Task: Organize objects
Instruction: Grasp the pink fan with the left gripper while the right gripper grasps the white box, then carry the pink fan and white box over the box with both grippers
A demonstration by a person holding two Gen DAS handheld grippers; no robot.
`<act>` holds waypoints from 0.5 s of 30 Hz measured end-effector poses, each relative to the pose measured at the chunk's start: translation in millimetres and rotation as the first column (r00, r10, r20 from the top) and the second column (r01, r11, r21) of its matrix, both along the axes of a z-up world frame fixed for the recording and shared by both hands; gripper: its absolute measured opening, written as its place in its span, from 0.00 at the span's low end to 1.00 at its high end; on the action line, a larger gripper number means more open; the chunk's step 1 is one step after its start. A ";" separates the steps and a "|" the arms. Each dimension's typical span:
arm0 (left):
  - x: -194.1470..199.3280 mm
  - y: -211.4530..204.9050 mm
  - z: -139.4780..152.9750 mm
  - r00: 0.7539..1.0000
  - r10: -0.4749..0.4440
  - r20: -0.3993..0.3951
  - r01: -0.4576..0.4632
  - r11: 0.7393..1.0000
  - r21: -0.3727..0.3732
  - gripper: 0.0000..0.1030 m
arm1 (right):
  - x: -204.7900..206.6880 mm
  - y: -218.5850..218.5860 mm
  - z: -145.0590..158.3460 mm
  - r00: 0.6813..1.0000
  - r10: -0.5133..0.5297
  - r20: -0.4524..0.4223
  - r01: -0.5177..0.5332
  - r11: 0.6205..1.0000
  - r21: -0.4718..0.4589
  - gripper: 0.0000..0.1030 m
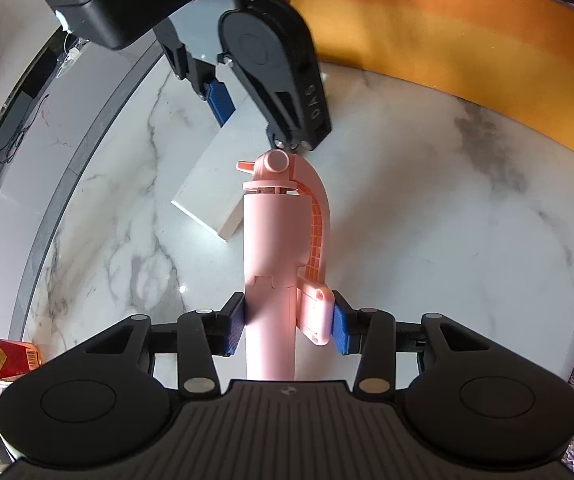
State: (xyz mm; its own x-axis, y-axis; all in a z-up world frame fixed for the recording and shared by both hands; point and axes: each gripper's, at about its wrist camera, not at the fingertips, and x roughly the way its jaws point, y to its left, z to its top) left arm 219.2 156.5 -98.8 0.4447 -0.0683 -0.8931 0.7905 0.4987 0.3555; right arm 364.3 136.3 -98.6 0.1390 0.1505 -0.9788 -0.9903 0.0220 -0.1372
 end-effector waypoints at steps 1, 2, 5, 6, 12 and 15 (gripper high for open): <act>-0.7 0.3 -0.1 1.000 0.013 0.005 -0.014 1.000 0.005 0.48 | -5.1 -1.7 1.4 1.000 0.015 0.000 -0.015 1.000 0.001 0.61; -1.7 1.1 0.3 1.000 0.027 0.011 -0.027 1.000 0.009 0.48 | -10.2 -3.5 3.4 1.000 0.029 0.003 -0.029 1.000 0.003 0.61; -5.9 5.7 6.5 0.996 0.077 0.039 -0.077 0.997 0.005 0.48 | -23.8 -8.5 13.8 0.998 0.066 0.020 -0.066 0.998 0.016 0.61; -7.3 7.5 10.2 0.995 0.093 0.048 -0.093 0.996 -0.002 0.48 | -27.6 -10.2 18.9 0.997 0.073 0.028 -0.074 0.997 0.023 0.61; -20.3 11.9 40.0 0.985 0.147 0.094 -0.146 0.989 -0.017 0.48 | -47.6 -20.0 55.9 0.993 0.098 0.071 -0.103 0.992 0.072 0.61; -28.7 8.6 57.8 0.981 0.154 0.118 -0.152 0.988 -0.020 0.48 | -57.5 -26.0 78.1 0.989 0.110 0.099 -0.120 0.988 0.096 0.61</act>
State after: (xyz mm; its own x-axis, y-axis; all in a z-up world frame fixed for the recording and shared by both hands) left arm 190.5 165.1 -41.0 0.5536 -0.0004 -0.8328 0.6570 0.6146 0.4365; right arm 306.9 110.3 -20.5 0.2043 0.2684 -0.9414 -0.9701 -0.0730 -0.2314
